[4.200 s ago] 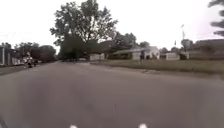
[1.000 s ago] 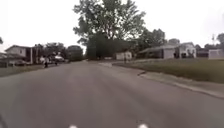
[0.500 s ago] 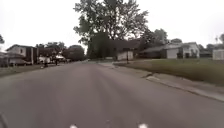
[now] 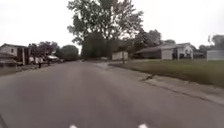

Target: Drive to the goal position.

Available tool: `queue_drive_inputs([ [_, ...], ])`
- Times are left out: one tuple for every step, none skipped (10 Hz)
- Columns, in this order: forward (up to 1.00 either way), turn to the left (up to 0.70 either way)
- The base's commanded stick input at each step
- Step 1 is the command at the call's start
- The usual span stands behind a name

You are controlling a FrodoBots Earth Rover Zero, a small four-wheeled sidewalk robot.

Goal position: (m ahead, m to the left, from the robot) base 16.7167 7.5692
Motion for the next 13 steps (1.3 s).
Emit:
queue_drive_inputs([
  [1.0,0.0],
  [1.0,0.0],
  [1.0,0.0],
  [1.0,0.0],
  [1.0,0.0],
  [1.0,0.0],
  [1.0,0.0],
  [1.0,0.0],
  [1.0,0.0],
  [1.0,0.0],
  [1.0,0.0],
  [1.0,0.0],
  [1.0,0.0],
])
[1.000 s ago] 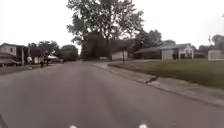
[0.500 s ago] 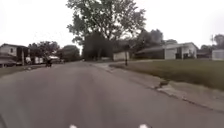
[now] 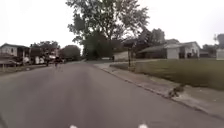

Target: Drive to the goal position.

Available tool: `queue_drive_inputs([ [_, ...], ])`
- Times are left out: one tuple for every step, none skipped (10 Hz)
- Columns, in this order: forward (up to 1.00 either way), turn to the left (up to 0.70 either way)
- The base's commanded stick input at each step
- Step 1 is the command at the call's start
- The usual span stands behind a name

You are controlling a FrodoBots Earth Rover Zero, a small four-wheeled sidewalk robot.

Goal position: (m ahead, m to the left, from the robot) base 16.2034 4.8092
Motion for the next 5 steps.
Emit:
queue_drive_inputs([
  [1.0,0.0],
  [1.0,0.0],
  [1.0,0.0],
  [1.0,0.0],
  [1.0,0.0],
])
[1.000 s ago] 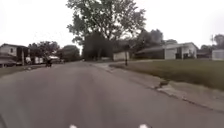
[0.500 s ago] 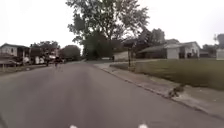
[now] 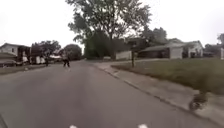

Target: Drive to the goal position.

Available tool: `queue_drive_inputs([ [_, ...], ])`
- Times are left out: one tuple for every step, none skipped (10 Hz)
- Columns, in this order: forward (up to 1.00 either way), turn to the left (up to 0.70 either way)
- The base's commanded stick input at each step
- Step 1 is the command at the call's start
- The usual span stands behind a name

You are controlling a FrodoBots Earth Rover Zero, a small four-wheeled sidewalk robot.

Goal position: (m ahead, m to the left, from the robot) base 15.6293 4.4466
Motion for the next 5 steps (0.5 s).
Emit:
queue_drive_inputs([
  [1.0,0.0],
  [1.0,0.0],
  [1.0,0.0],
  [1.0,0.0],
  [1.0,0.01],
])
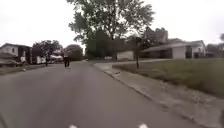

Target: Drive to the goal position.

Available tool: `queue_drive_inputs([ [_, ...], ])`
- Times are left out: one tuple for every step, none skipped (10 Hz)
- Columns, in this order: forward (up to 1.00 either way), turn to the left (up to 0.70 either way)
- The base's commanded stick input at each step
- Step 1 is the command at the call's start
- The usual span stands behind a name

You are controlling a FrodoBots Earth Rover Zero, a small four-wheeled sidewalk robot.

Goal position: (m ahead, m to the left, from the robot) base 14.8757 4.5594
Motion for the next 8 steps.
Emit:
queue_drive_inputs([
  [1.0,0.02],
  [1.0,0.05],
  [1.0,0.05],
  [1.0,0.03],
  [1.0,0.04],
  [1.0,0.27],
  [1.0,0.4],
  [1.0,0.38],
])
